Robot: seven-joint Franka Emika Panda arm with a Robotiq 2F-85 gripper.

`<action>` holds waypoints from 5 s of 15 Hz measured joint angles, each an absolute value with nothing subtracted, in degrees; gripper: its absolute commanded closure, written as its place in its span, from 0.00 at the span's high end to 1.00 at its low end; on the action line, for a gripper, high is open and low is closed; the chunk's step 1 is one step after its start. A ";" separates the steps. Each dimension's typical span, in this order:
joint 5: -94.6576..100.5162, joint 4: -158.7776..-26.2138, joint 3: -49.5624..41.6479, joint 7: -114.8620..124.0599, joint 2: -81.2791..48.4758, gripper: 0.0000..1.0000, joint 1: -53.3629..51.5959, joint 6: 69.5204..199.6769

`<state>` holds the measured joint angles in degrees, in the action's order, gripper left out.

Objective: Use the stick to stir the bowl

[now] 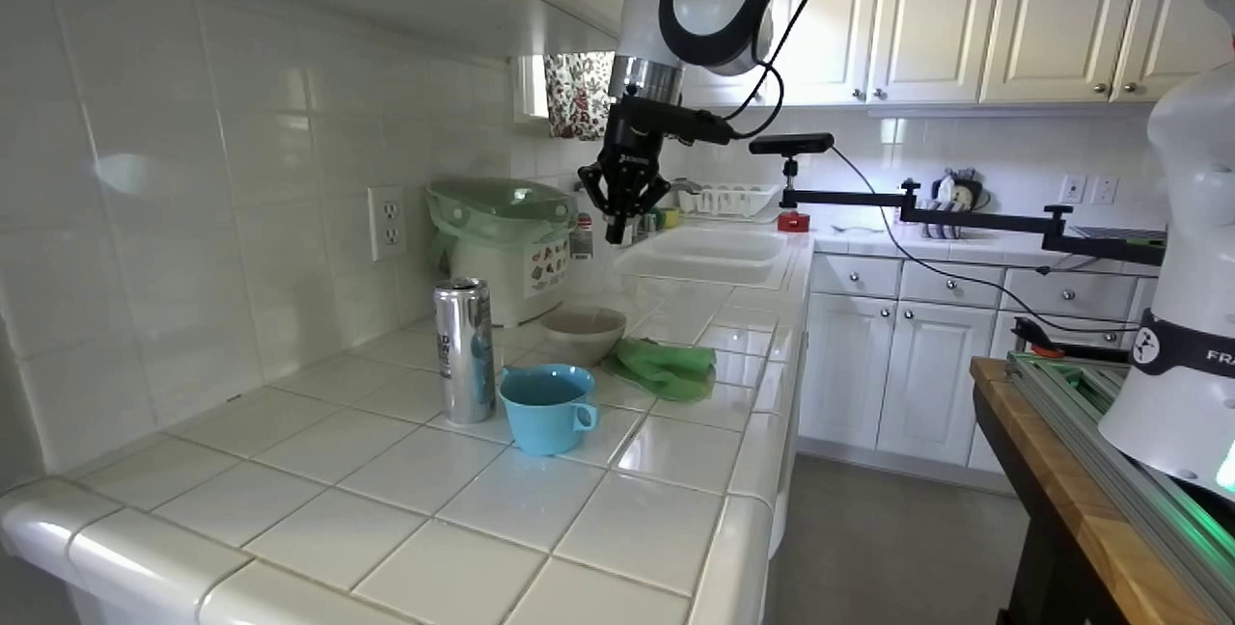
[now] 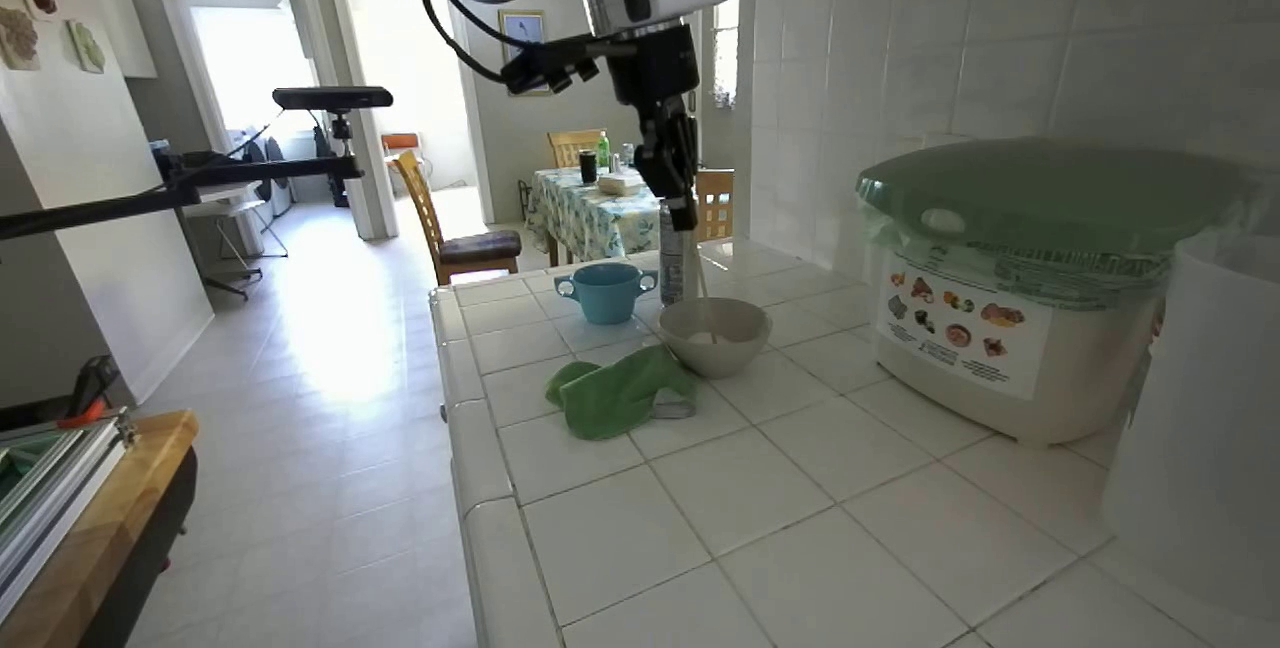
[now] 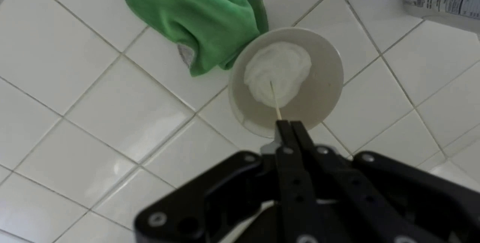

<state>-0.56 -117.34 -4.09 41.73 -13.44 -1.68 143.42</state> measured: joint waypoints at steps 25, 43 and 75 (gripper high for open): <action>-0.87 -119.89 -3.83 40.46 -13.50 0.01 -2.43 140.95; -0.87 -117.62 -2.43 40.40 -14.24 0.01 -2.83 140.67; -3.03 -107.65 -0.45 38.07 -21.52 0.01 -3.76 140.30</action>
<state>-3.03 -107.65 -0.45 38.07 -21.52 -3.76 140.30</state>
